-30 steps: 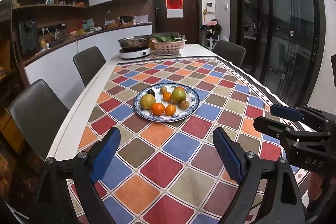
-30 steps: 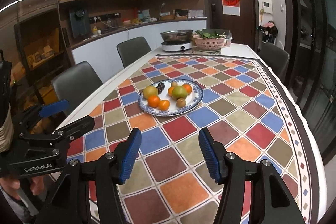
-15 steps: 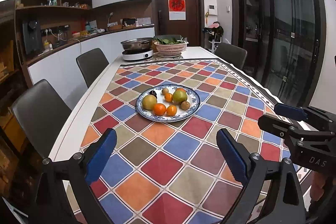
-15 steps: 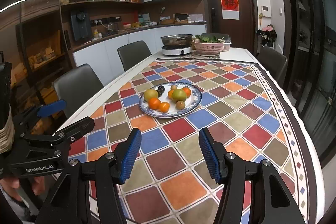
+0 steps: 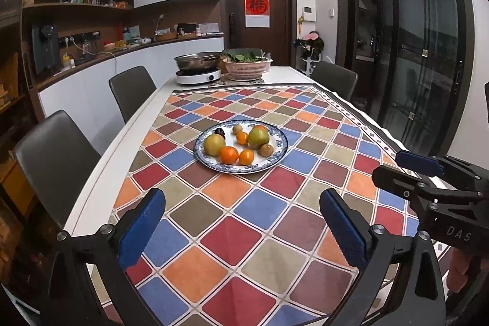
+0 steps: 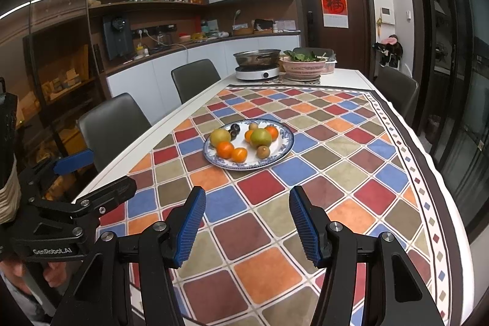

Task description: Organize fruits

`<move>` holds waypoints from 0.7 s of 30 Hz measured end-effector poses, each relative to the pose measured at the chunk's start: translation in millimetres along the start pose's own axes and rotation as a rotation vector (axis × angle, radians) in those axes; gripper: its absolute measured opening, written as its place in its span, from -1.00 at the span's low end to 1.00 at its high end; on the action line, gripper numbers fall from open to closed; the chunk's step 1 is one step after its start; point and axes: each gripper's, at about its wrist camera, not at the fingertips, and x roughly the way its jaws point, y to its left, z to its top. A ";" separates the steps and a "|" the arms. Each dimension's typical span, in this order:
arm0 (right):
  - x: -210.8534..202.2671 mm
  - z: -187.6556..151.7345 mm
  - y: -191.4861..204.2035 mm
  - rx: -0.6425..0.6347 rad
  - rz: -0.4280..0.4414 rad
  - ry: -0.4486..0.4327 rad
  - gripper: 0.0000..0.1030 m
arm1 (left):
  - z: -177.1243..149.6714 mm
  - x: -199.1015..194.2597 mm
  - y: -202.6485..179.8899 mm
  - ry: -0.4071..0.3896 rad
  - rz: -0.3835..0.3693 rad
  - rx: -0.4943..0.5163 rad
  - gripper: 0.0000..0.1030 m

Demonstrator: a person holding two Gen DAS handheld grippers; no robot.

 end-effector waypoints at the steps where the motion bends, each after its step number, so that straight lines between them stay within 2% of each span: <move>1: -0.5 0.0 -0.3 0.000 -0.002 0.000 0.12 | -0.1 -0.6 0.1 -0.002 0.004 0.002 1.00; 21: 4.0 -2.6 3.9 -0.005 -0.011 0.009 0.12 | 0.4 -4.7 7.0 -0.017 0.007 -0.024 1.00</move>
